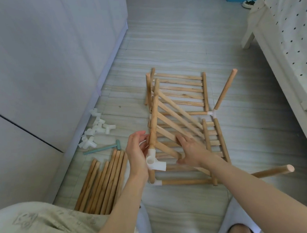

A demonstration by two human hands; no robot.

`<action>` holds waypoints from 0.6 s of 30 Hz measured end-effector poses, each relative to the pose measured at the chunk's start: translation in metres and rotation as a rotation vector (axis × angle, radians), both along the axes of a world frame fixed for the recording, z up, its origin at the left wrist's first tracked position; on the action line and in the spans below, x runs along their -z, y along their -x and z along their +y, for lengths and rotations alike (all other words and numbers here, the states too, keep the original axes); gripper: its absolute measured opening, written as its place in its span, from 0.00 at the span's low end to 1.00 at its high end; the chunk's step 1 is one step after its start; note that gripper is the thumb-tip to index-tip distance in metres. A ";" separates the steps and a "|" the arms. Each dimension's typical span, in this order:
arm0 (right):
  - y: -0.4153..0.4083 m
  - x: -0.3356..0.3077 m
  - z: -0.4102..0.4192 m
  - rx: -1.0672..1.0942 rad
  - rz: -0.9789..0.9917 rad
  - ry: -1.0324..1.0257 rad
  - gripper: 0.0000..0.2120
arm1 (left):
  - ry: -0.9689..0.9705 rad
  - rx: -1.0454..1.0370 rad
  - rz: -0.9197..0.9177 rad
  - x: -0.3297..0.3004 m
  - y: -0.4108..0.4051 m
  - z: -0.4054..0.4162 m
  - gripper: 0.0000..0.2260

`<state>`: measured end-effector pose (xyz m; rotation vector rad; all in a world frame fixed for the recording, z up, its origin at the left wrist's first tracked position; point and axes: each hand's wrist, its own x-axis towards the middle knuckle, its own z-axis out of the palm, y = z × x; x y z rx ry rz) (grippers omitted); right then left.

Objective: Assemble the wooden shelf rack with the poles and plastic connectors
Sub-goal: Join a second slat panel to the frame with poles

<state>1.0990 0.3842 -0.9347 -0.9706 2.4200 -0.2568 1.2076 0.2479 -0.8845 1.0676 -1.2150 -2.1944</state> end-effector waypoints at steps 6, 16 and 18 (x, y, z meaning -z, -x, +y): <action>-0.009 -0.002 0.003 0.056 -0.112 0.106 0.34 | 0.046 -0.033 0.005 0.004 -0.004 0.002 0.08; -0.044 -0.068 -0.003 -0.165 -0.422 0.174 0.50 | 0.038 -0.077 0.099 0.006 -0.018 0.019 0.11; -0.048 -0.071 -0.016 -0.190 -0.333 0.218 0.48 | 0.072 -0.098 0.101 0.005 -0.017 0.019 0.11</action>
